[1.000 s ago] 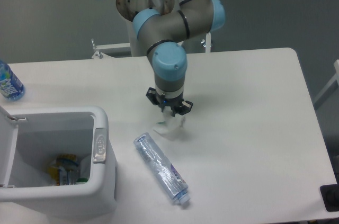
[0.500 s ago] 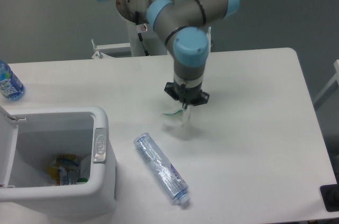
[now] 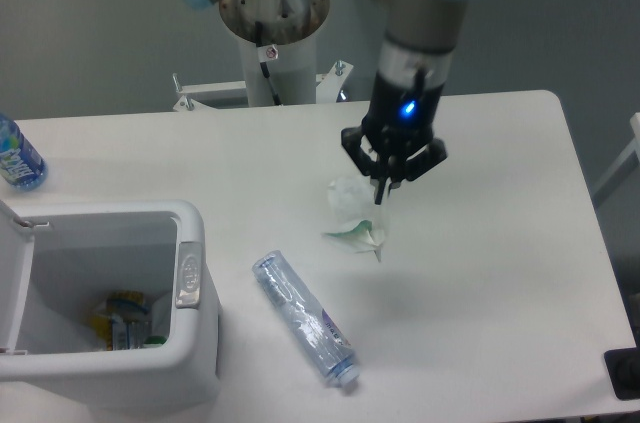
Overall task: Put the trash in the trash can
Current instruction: 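Carry the cup over the white bin and open the gripper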
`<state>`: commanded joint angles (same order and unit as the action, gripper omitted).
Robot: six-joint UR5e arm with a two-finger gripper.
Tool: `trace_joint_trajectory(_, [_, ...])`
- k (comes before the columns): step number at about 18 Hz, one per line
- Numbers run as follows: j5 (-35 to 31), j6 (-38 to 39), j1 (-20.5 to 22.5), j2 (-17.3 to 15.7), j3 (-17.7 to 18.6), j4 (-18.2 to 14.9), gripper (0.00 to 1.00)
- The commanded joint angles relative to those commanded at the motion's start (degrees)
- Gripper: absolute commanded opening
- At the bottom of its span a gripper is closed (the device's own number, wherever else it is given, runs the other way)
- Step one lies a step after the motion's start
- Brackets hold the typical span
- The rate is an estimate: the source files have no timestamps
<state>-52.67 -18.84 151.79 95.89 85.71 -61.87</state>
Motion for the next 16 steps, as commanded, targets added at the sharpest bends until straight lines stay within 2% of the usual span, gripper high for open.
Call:
trace_joint_trajectory(5, [5.63,6.0,-1.66,-0.17,-1.59,0.09,0.0])
trace_joint_trajectory(10, [5.91,10.83,-7.63,-0.26,-1.59,1.05,0.0])
trace_joint_trajectory(15, [5.91,14.7,-13.7,2.02,-1.68,5.88,0.0])
trace_joint_trajectory(16, [5.82,14.27,-15.36,2.63,-1.51,5.98,0.09])
